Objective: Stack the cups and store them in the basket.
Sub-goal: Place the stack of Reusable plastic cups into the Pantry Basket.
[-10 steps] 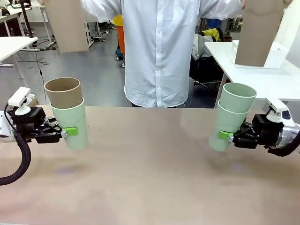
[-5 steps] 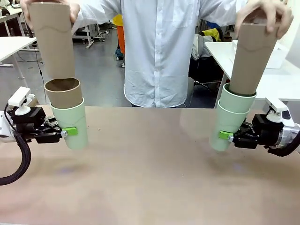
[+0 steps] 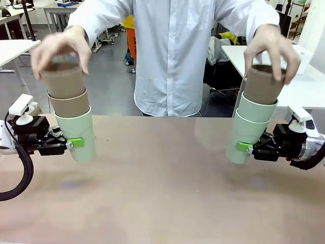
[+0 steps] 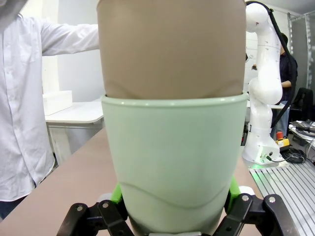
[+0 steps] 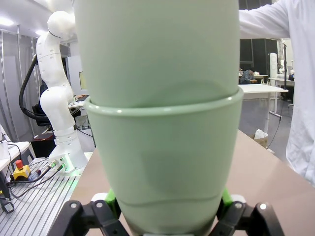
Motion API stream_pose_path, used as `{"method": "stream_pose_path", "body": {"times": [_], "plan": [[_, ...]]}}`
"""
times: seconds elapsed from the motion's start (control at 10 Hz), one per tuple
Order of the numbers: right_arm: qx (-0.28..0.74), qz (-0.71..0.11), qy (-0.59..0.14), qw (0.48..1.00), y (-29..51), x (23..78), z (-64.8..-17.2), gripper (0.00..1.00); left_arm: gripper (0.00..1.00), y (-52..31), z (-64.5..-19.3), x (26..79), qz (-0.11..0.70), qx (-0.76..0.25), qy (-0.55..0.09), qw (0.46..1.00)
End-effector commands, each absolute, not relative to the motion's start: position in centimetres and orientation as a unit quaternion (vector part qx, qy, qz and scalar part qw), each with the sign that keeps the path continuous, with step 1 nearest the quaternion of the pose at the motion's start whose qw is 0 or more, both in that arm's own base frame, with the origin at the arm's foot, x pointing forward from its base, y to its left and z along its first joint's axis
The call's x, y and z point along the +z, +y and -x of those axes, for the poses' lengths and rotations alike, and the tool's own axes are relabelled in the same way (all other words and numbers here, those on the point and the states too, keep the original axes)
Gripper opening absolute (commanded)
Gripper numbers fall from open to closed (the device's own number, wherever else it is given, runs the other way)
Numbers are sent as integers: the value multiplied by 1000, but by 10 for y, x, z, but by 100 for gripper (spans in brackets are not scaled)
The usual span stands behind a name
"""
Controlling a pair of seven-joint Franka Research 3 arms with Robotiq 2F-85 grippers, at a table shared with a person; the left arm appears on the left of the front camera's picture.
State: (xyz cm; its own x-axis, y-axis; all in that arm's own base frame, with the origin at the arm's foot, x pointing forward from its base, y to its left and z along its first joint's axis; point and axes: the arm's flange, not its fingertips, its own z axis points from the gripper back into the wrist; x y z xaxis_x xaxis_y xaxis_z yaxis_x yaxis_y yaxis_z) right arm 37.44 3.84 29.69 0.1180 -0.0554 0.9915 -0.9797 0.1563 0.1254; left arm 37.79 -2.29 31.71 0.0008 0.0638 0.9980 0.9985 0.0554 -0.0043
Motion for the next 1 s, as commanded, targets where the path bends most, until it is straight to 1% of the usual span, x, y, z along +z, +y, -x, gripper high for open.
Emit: {"method": "stream_pose_path", "body": {"times": [0.0,0.9], "plan": [[416,-496,-523,554,38,301,-375,85,85,-24,-378,322,503,-469,-530,495],[416,-496,-523,554,38,301,-375,85,85,-24,-378,322,503,-469,-530,495]]}}
